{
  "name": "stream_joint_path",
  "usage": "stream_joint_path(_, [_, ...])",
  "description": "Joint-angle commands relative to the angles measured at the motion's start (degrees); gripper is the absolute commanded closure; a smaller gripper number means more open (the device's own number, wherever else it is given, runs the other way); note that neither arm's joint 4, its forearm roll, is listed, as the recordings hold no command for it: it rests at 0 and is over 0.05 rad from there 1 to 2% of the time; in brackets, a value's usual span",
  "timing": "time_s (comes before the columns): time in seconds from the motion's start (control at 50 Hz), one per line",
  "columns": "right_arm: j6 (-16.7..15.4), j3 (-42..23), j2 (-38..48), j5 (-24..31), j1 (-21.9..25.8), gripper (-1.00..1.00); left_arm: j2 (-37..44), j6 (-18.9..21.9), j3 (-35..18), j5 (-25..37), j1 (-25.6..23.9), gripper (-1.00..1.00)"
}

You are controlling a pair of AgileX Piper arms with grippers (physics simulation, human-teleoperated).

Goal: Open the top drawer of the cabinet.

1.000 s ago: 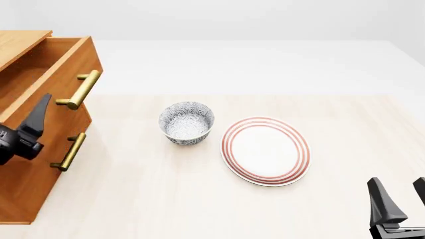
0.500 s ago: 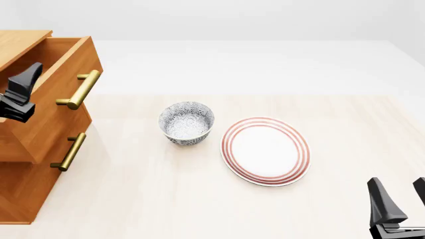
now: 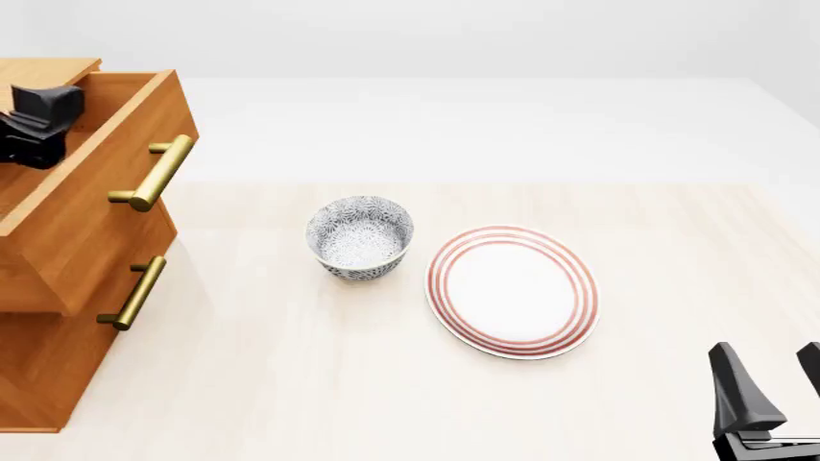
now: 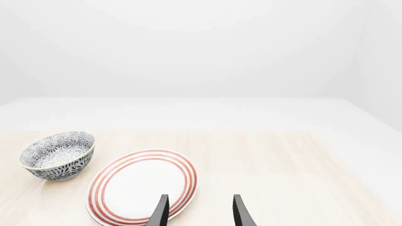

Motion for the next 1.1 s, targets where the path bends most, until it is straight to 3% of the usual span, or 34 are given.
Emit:
stream_joint_path(0.02, [0.0,0.1,0.0,-0.1,0.0,-1.00,2.8,-6.7,-4.7,8.2,0.8,-1.00])
stream_joint_path(0.06, [0.0,0.1,0.0,-0.1,0.0,-1.00,4.0,-8.9,-6.1,9.5,-0.2,-1.00])
stream_joint_path(0.26, [0.0,0.1,0.0,-0.1,0.0,-1.00,4.9,-11.9,-7.8,13.5,2.0,-1.00])
stream_joint_path(0.58, [0.0,0.1,0.0,-0.1,0.0,-1.00,7.9,-13.6,-11.2,19.3,2.8,-1.00])
stream_joint_path(0.96, [0.0,0.1,0.0,-0.1,0.0,-1.00,11.0,-17.4,-15.6,25.6,-1.0,-1.00])
stream_joint_path(1.1, [0.0,0.1,0.0,-0.1,0.0,-1.00,9.8,-16.5,-15.2,27.1,1.4,-1.00])
